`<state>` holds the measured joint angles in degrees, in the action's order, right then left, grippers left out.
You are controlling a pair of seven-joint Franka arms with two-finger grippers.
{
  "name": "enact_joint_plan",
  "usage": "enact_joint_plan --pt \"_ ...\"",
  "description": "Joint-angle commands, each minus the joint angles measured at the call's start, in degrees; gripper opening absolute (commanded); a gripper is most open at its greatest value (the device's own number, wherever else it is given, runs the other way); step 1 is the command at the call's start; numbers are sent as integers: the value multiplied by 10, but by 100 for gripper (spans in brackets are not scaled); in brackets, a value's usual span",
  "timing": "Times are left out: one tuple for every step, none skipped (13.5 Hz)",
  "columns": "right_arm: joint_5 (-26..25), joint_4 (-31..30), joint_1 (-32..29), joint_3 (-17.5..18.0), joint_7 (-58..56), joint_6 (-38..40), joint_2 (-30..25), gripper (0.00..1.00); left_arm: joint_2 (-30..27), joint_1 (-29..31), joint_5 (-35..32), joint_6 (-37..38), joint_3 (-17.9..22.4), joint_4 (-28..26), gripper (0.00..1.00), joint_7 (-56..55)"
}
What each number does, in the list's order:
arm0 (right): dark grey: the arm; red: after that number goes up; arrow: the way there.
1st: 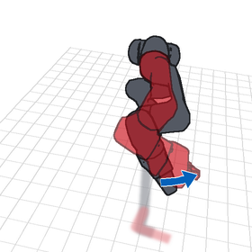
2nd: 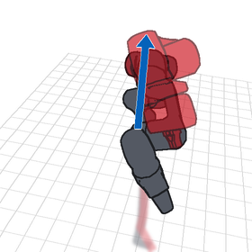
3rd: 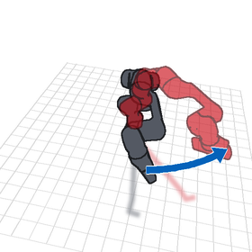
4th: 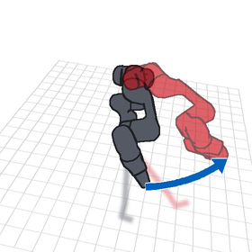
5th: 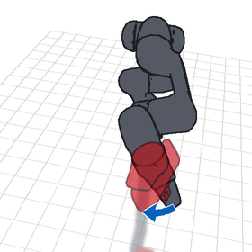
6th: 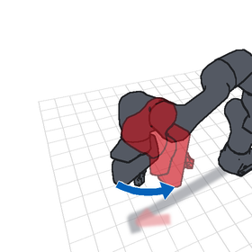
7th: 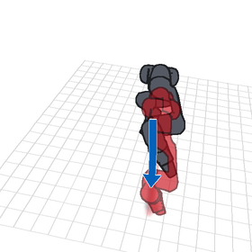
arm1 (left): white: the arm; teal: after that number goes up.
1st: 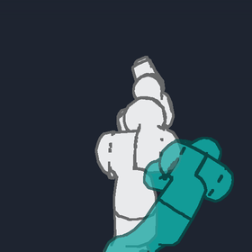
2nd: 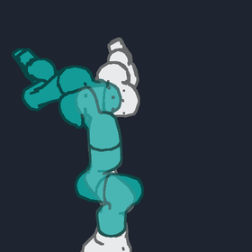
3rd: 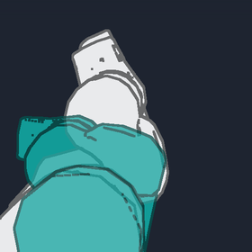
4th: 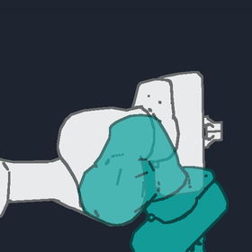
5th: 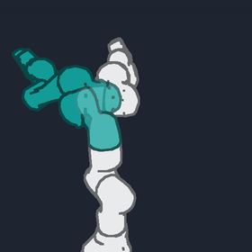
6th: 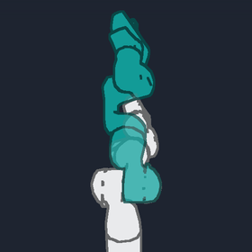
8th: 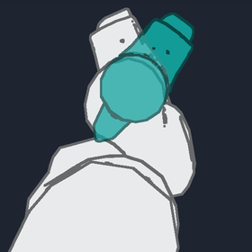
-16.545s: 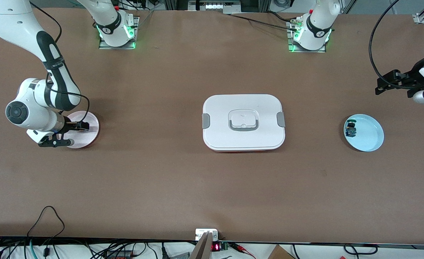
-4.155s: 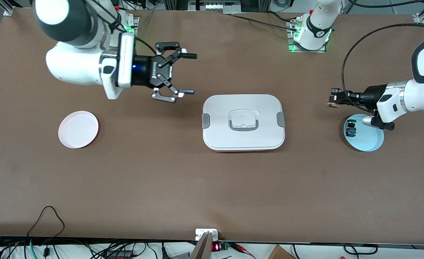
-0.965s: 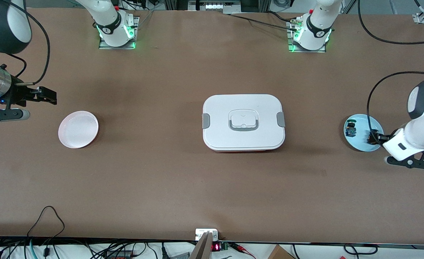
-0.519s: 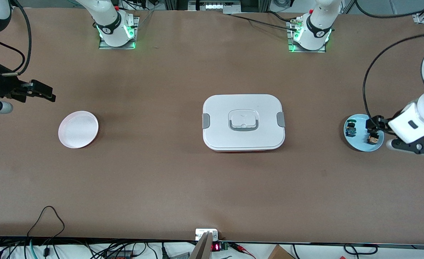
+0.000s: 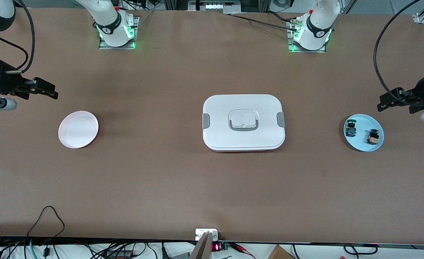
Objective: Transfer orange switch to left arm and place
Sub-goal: 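Open the left gripper and release the switch on the blue dish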
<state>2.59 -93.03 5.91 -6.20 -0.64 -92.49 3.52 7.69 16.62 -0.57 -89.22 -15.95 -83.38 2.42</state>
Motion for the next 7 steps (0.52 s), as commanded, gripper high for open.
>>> enact_joint_plan --pt "-5 -5 -4 1 -9 5 -17 100 -59 -69 17 -3 82 -69 100 11" --pt "-11 0 -5 1 -9 9 -17 100 -72 -84 35 -6 107 -89 100 11" --pt "-18 4 -5 1 -9 17 -17 100 -85 -89 49 -9 118 -108 100 11" --pt "-21 7 -5 1 -9 20 -17 100 -97 -90 49 -14 119 -123 100 11" --pt "-22 12 -5 1 -9 24 -17 100 -108 -91 45 -25 120 -139 100 11" --pt "-22 17 -6 1 -9 28 -17 100 -118 -92 43 -40 121 -155 100 13" --pt "-21 19 -7 1 -7 33 -17 100 -127 -107 43 -45 133 -165 100 23"
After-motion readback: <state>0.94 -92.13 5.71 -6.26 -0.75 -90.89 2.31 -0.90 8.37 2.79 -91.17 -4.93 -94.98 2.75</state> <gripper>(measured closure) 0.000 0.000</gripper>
